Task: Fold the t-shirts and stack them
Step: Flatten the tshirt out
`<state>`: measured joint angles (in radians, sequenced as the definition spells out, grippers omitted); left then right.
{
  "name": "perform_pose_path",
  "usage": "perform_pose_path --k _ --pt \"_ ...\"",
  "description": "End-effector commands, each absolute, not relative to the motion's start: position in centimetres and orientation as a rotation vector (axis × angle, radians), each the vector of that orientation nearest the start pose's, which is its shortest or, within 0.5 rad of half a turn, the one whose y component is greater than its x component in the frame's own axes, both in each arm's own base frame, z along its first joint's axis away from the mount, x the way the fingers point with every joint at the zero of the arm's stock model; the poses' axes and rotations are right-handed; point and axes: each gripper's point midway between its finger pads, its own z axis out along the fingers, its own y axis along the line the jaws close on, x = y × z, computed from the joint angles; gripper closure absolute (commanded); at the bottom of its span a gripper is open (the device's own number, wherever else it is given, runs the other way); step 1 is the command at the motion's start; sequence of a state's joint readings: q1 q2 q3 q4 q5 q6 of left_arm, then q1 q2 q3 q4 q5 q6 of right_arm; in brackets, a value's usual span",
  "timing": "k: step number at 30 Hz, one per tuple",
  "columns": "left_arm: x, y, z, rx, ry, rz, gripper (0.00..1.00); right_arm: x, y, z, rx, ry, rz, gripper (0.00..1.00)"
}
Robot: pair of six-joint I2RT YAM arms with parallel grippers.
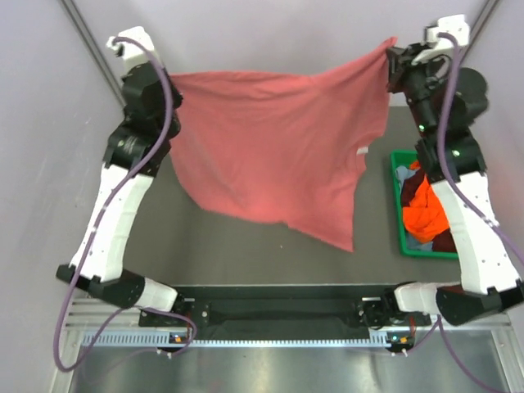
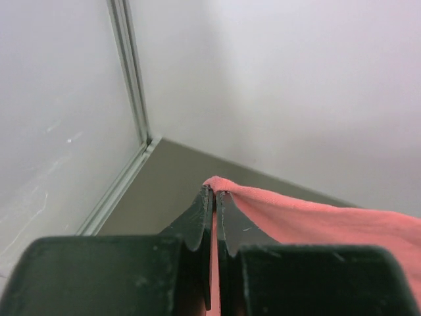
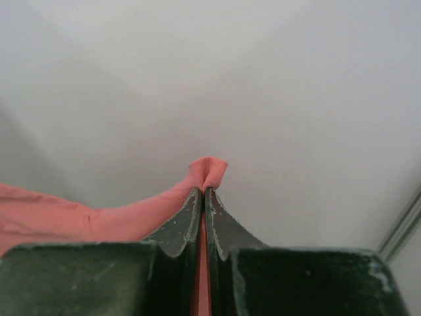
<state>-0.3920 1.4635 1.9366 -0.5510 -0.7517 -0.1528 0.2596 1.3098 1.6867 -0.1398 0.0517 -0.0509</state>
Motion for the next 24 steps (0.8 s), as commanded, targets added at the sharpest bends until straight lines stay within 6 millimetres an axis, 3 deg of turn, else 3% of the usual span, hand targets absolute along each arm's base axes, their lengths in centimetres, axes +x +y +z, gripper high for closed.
perform_pose_path --k 1,2,3,4,5,6,8,9,11,12,16,19,21,24 --pt "33.3 -1.3 58.1 -0.474 1.306 0.047 1.00 29.3 7.2 65.3 -0.157 0.972 0.163 1.00" --pt "30.8 -0.5 59.6 -0.496 1.254 -0.009 1.00 28.1 7.3 65.1 -0.179 0.978 0.180 1.00" --pt "30.2 -0.6 59.3 -0.490 1.251 -0.039 1.00 25.2 7.0 66.1 -0.183 0.944 0.199 1.00" --pt "29.2 -1.0 59.6 -0.466 1.234 -0.097 1.00 23.6 7.0 66.3 -0.204 0.934 0.215 1.00" --pt "27.0 -0.6 60.0 -0.480 1.192 -0.161 1.00 22.5 7.0 65.5 -0.218 0.971 0.227 1.00" --pt "25.9 -0.5 60.1 -0.477 1.175 -0.199 1.00 19.5 6.4 66.1 -0.209 0.938 0.246 1.00" --pt "22.9 -0.3 60.1 -0.462 1.137 -0.281 1.00 16.9 6.0 65.5 -0.207 0.941 0.268 1.00" --pt "22.0 -0.1 60.0 -0.458 1.129 -0.301 1.00 14.2 5.3 65.5 -0.186 0.923 0.299 1.00" --pt "19.5 -0.4 60.4 -0.414 1.109 -0.373 1.00 11.6 4.7 65.2 -0.173 0.897 0.316 1.00" --pt "19.0 -0.9 60.0 -0.381 1.136 -0.393 1.00 9.0 4.1 65.3 -0.163 0.865 0.331 1.00" --pt "15.9 -2.6 61.2 -0.272 1.126 -0.529 1.00 3.1 2.7 66.9 -0.145 0.771 0.356 1.00" --pt "14.4 -1.9 62.2 -0.289 1.121 -0.534 1.00 0.3 1.9 68.0 -0.136 0.707 0.355 1.00" --pt "13.6 -1.4 62.8 -0.289 1.108 -0.525 1.00 -0.5 1.4 68.2 -0.124 0.687 0.339 1.00" --pt "14.0 -1.4 62.6 -0.285 1.124 -0.503 1.00 0.8 1.2 67.7 -0.124 0.717 0.292 1.00"
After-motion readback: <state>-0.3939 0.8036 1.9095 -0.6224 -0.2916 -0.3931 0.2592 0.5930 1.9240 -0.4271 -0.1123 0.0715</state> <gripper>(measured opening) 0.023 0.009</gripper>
